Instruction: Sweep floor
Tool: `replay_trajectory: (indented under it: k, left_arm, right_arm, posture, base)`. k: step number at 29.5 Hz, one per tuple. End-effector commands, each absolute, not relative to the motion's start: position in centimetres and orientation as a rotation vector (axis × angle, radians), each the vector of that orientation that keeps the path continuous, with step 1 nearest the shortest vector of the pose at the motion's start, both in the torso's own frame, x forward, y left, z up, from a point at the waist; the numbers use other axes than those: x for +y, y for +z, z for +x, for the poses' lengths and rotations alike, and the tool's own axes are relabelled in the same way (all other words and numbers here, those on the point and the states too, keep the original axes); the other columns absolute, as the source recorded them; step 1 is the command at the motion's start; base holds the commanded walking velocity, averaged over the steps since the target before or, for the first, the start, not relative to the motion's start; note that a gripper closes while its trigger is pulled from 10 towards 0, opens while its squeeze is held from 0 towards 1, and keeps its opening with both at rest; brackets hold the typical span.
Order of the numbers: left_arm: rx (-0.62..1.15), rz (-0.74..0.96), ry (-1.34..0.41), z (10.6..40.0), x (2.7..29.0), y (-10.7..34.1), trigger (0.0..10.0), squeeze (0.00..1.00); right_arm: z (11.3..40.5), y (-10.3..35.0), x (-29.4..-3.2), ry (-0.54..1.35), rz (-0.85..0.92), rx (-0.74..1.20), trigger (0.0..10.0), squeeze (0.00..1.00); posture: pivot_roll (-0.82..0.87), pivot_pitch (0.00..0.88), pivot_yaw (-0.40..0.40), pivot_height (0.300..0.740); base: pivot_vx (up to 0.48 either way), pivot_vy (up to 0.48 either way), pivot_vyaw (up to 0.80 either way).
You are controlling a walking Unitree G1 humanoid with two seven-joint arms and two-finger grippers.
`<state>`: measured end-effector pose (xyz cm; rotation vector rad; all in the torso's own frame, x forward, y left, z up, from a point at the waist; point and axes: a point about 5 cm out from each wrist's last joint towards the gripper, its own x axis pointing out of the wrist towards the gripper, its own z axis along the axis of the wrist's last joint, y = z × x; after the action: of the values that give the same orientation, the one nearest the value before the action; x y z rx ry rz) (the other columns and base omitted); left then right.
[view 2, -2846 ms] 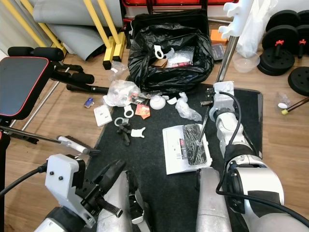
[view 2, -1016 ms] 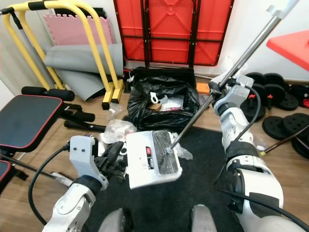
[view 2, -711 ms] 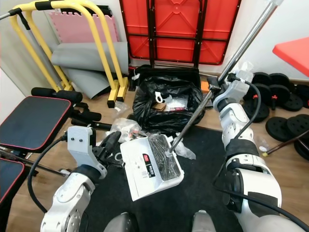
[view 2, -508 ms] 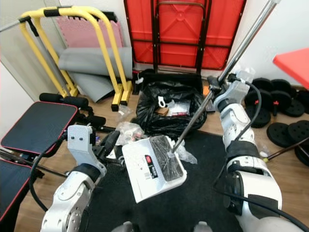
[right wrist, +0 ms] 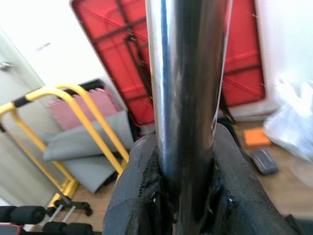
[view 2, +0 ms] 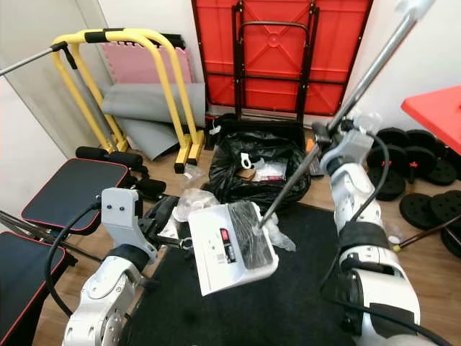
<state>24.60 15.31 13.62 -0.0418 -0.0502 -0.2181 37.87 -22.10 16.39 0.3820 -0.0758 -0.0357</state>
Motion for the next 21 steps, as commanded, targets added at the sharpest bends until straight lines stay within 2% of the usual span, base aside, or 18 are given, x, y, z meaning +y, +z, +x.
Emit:
replay_trajectory:
  k: [1, 4, 13, 14, 15, 17, 21]
  left_arm:
    - [-0.026, -0.024, -0.131, 24.6, 16.0, 13.0, 10.0, 0.00]
    - [-0.022, -0.024, -0.135, 24.5, 16.1, 12.8, 10.0, 0.00]
    - [-0.015, -0.024, -0.142, 24.2, 16.0, 12.6, 10.0, 0.00]
    - [-0.012, -0.030, -0.157, 24.1, 15.9, 12.5, 10.0, 0.00]
    - [-0.010, -0.029, -0.165, 24.0, 15.8, 12.5, 10.0, 0.00]
    - [-0.011, -0.029, -0.169, 23.9, 15.8, 12.6, 10.0, 0.00]
    - [-0.021, -0.031, -0.164, 23.7, 16.0, 12.7, 10.0, 0.00]
  right_arm:
    - [38.0, 17.4, -22.2, -0.061, 0.435, -0.118, 10.0, 0.00]
    - [37.5, 15.7, -22.1, -0.120, 0.426, -0.051, 10.0, 0.00]
    - [37.0, 15.3, -22.0, -0.138, 0.433, -0.051, 10.0, 0.00]
    - [37.0, 15.3, -21.9, -0.136, 0.429, -0.053, 9.6, 0.00]
    - [36.9, 15.3, -21.8, -0.134, 0.424, -0.054, 10.0, 0.00]
    - [36.9, 15.3, -21.7, -0.130, 0.420, -0.051, 10.0, 0.00]
    - [36.9, 15.4, -21.3, -0.115, 0.422, -0.039, 10.0, 0.00]
  posture:
    - [-0.12, 0.000, -0.027, 0.740]
    - [-0.12, 0.000, -0.023, 0.740]
    - [-0.12, 0.000, -0.021, 0.740]
    - [-0.11, 0.000, -0.021, 0.740]
    - [-0.11, 0.000, -0.022, 0.740]
    - [-0.11, 0.000, -0.022, 0.740]
    - [-0.11, 0.000, -0.023, 0.740]
  base:
    - [0.000, 0.000, 0.00]
    - [0.000, 0.000, 0.00]
    - [0.000, 0.000, 0.00]
    - [0.000, 0.000, 0.00]
    - [0.000, 0.000, 0.00]
    - [0.000, 0.000, 0.00]
    - [0.324, 0.000, -0.20]
